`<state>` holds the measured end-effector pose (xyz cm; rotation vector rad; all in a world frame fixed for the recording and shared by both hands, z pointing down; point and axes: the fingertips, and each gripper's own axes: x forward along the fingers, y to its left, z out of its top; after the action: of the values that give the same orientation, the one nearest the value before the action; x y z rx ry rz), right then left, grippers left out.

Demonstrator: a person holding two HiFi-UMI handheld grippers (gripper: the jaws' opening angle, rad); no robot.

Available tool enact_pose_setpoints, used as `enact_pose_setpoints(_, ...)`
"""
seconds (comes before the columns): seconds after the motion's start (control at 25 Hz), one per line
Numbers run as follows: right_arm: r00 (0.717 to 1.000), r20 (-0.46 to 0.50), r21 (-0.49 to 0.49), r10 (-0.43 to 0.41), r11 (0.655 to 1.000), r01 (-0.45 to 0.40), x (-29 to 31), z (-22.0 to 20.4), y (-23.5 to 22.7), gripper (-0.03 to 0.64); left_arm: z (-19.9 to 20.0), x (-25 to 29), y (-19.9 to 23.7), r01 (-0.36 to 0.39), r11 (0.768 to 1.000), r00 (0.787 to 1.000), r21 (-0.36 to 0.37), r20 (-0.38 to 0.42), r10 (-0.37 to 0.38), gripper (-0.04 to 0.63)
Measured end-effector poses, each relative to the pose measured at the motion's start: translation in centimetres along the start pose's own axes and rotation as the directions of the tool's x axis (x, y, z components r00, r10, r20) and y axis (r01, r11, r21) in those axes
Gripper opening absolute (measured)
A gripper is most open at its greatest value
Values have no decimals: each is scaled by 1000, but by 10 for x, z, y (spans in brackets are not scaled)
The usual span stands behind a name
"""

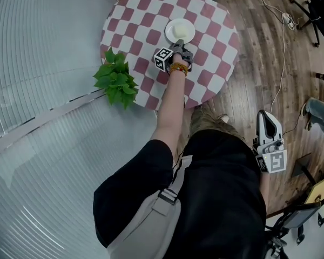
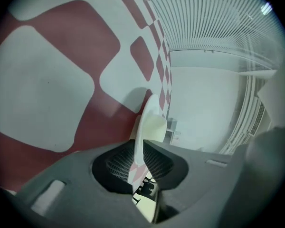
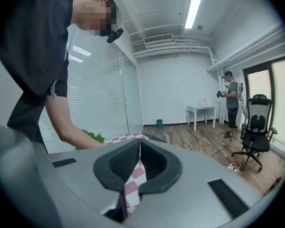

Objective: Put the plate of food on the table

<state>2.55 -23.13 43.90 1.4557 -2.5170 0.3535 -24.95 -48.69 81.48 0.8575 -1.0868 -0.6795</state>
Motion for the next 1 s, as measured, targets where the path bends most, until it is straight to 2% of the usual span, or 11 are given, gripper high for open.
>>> enact_pose_setpoints(0.12, 1000, 22, -1, 19, 1000, -19, 2, 3, 1, 12, -10, -6, -2, 18, 999, 999, -31, -38, -20, 49)
enact_pose_setpoints(0.24, 998, 38, -13, 49, 999, -49, 3, 6, 9, 12, -1, -20, 3, 5, 1000, 1000, -29, -18, -5, 51)
enact_pose_setpoints(0.52, 990, 92, -30, 105, 994, -102, -5, 10, 17, 12, -3, -56, 3, 40, 999, 999, -15, 5, -40, 51)
enact_pose_setpoints(0.64, 984, 114, -29, 137, 990, -135, -12, 3, 21, 12, -8, -82, 19, 14, 999, 1000, 33, 12, -14, 51)
enact_pose_setpoints(0.8, 969, 136, -31, 206, 978, -204, -16, 3, 28, 12, -30, -137, 57, -60, 983, 997, 172, -30, 66, 51)
enact_pose_setpoints(0.88, 958, 143, -46, 247, 969, -243, -15, 8, 31, 12, -44, -168, 78, -84, 964, 993, 251, -56, 101, 51)
enact_pose_setpoints(0.92, 954, 137, -53, 267, 964, -262, -14, 6, 35, 12, -46, -188, 93, -106, 942, 990, 318, -58, 131, 51)
enact_pose_setpoints(0.96, 950, 124, -56, 288, 958, -283, -13, 2, 40, 12, -46, -214, 106, -135, 901, 984, 413, -49, 169, 51)
enact_pose_setpoints(1.0, 944, 112, -58, 311, 950, -306, -12, -3, 45, 12, -50, -240, 114, -164, 834, 977, 527, -33, 212, 51)
